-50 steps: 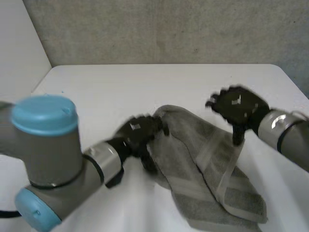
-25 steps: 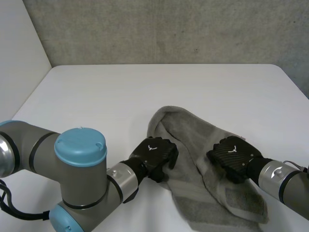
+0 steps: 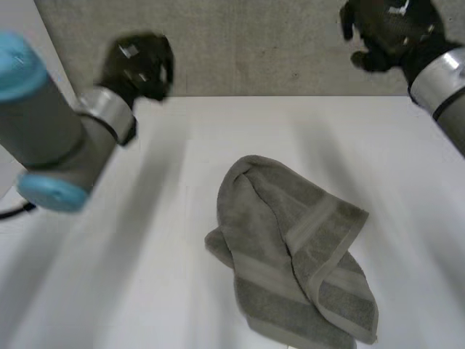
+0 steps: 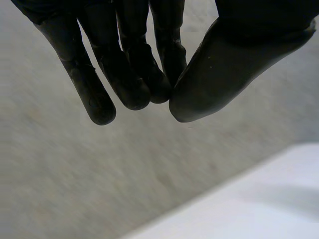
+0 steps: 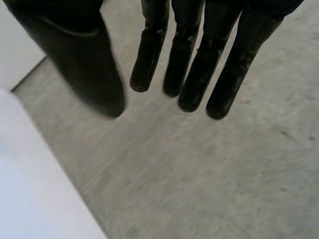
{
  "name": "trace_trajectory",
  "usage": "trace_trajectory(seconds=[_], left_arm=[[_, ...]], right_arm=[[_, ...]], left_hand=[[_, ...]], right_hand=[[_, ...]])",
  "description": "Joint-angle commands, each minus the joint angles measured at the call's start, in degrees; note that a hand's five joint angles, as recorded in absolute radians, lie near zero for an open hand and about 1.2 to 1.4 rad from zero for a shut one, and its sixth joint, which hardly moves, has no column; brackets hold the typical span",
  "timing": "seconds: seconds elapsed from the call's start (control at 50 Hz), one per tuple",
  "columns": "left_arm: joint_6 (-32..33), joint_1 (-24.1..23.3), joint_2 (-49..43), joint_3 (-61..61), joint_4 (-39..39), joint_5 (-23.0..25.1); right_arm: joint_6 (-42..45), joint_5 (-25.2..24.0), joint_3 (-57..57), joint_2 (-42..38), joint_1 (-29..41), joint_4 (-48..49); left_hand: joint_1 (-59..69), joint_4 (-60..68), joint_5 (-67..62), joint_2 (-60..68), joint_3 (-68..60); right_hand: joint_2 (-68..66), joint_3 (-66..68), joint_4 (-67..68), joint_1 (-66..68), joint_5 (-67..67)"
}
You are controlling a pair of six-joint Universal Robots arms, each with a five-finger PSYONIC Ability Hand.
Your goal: Fold the towel.
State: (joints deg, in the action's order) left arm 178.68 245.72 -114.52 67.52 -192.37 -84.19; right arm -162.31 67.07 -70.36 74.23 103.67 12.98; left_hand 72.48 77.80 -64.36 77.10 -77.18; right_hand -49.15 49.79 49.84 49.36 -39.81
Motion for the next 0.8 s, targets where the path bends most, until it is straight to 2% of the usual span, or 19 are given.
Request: trace_trajectory(seconds=[0.02, 0.06, 0.08, 0.1, 0.14, 0.2, 0.22, 0.24, 0.26, 0.28, 0.3, 0.4, 0.44, 0.5, 0.54, 0.72, 0.8], left_arm=[[-0.53, 1.69, 1.93, 1.8, 0.86, 0.52], [-0.53, 1.69, 2.02, 4.7, 0.86, 0.61], [-0.53, 1.34, 1.93, 8.29, 0.86, 0.78], [-0.53, 1.34, 1.93, 8.33, 0.86, 0.79], [-0.53, 0.38, 1.67, 15.59, 0.95, 2.01], [-0.44, -0.15, 1.84, 19.23, 0.86, 3.69], [-0.35, -1.11, 2.02, 22.62, 0.86, 5.95], [-0.18, -2.43, 2.11, 25.61, 0.77, 8.67], [-0.17, -2.44, 2.11, 25.64, 0.77, 8.7], [0.0, -3.74, 2.28, 28.17, 0.68, 11.48], [0.09, -4.98, 2.81, 30.28, 0.68, 14.12], [0.27, -7.36, 4.13, 35.56, -0.45, 18.71], [0.35, -7.8, 3.87, 36.71, -1.33, 18.98], [0.53, -9.72, 2.38, 38.12, -4.4, 18.98], [0.88, -10.69, 1.59, 38.39, -6.15, 18.89], [2.73, -13.78, -0.27, 38.21, -9.95, 18.89], [3.08, -15.36, -1.23, 37.51, -10.04, 18.8]], right_arm=[[-1.34, 4.39, -0.92, -1.11, 1.45, -9.38], [1.19, 3.6, -5.46, -1.81, 4.34, -12.09], [1.21, 3.6, -5.49, -1.81, 4.35, -12.1], [3.73, 3.51, -8.19, -1.9, 4.96, -12.97], [6.54, 3.25, -11.08, -1.73, 5.14, -13.42], [13.04, 2.46, -16.54, -1.2, 4.79, -13.07], [16.64, 1.41, -18.48, -1.11, 4.7, -13.24], [16.67, 1.4, -18.5, -1.11, 4.7, -13.25], [20.33, 0.1, -20.32, -0.76, 4.62, -13.68], [23.85, -0.87, -21.82, -0.06, 4.62, -14.03], [23.88, -0.88, -21.84, -0.05, 4.62, -14.04], [31.35, -4.14, -26.49, 1.53, 3.3, -18.43], [32.67, -7.11, -29.55, 1.7, 0.93, -20.8], [32.58, -8.97, -31.24, 1.79, 0.13, -20.72], [32.41, -12.65, -34.21, 1.62, -0.48, -19.15], [29.51, -13.72, -39.24, 0.91, -0.75, -12.54], [27.41, -13.72, -40.38, 0.21, -1.27, -9.04]], left_hand=[[7.52, 2.2, -5.64, 2.9, -2.82], [3.55, -1.78, -1.66, -1.08, 1.15], [-10.15, -15.47, 12.03, -14.77, 14.85], [-10.28, -15.61, 12.17, -14.91, 14.98], [-38.42, -43.75, 40.31, -43.05, 43.12], [-40.9, -46.23, 42.79, -45.53, 45.6], [-42.23, -47.56, 44.12, -46.86, 46.93], [-44.74, -50.07, 46.63, -49.37, 49.44], [-44.77, -50.1, 46.65, -49.39, 49.47], [-49.76, -55.09, 51.65, -54.39, 54.46], [-53.48, -58.8, 55.36, -58.1, 58.18], [-54.85, -60.18, 56.74, -59.48, 59.56], [-55.36, -60.69, 57.25, -59.99, 60.06], [-55.53, -60.86, 57.42, -60.16, 60.23], [-55.37, -60.69, 57.25, -59.99, 60.07], [-54.35, -59.68, 56.24, -58.98, 59.06], [-51.85, -57.18, 53.74, -56.48, 56.55]], right_hand=[[20.73, -21.37, -21.42, -20.94, 21.39], [26.93, -27.57, -27.62, -27.14, 27.59], [26.95, -27.6, -27.64, -27.17, 27.62], [26.95, -27.6, -27.64, -27.17, 27.62], [26.95, -27.6, -27.64, -27.17, 27.62], [26.95, -27.6, -27.64, -27.17, 27.62], [26.79, -27.43, -27.48, -27.0, 27.45], [26.78, -27.43, -27.48, -27.0, 27.45], [26.78, -27.43, -27.48, -27.0, 27.45], [26.78, -27.43, -27.48, -27.0, 27.45], [26.78, -27.43, -27.48, -27.0, 27.45], [27.96, -28.61, -28.65, -28.18, 28.63], [27.46, -28.11, -28.15, -27.68, 28.13], [26.62, -27.26, -27.31, -26.83, 27.28], [25.11, -25.76, -25.8, -25.33, 25.78], [22.41, -23.06, -23.1, -22.63, 23.08], [15.88, -16.52, -16.57, -16.09, 16.54]])
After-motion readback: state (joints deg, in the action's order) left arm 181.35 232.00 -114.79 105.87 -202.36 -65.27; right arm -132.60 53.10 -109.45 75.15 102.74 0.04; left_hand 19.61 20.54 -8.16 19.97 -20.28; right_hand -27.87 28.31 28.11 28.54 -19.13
